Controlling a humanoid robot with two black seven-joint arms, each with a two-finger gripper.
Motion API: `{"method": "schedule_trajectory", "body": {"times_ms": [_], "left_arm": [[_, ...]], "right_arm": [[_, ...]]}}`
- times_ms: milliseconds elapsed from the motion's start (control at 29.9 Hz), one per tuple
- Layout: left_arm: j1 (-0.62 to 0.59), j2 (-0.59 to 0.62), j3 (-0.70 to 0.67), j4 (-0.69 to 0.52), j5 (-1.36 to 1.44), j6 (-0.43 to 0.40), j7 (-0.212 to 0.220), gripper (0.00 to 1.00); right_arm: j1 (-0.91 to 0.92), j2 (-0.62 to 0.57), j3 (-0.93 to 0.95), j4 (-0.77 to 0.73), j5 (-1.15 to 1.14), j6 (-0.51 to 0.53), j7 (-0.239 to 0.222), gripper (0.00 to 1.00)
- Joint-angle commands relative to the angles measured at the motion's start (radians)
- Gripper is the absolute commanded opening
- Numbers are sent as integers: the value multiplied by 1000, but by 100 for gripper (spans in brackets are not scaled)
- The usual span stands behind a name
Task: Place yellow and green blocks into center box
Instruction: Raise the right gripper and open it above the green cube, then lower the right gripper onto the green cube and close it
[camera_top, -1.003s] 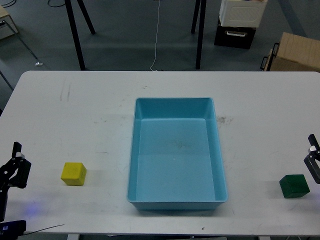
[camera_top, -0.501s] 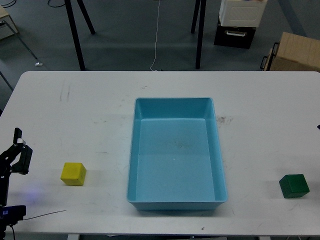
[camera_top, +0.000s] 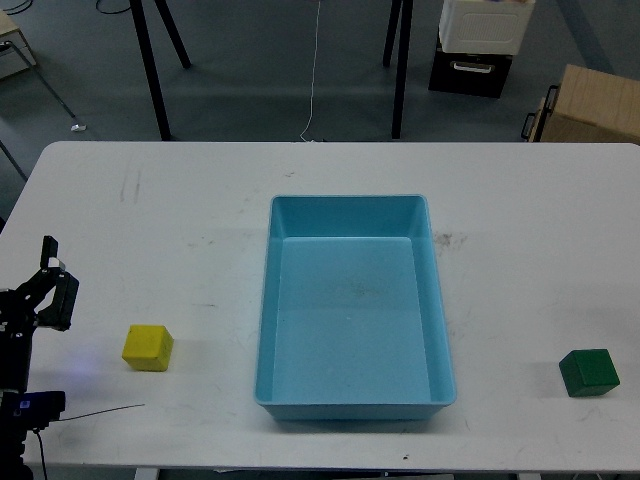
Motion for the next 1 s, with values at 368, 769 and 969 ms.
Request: {"method": "schedule_trajectory", "body": {"times_ms": [368, 769, 969], "left_arm": [[-34, 1, 35, 43, 15, 0, -1, 100], [-27, -10, 35, 52, 37, 0, -5, 100], [-19, -32, 32, 52, 37, 0, -7, 100]], "right_arm": [[425, 263, -591, -117, -338, -1, -93, 100], [1290, 454, -1642, -82, -513, 26, -143, 100], [1313, 535, -1736, -73, -574, 26, -146, 100]]}}
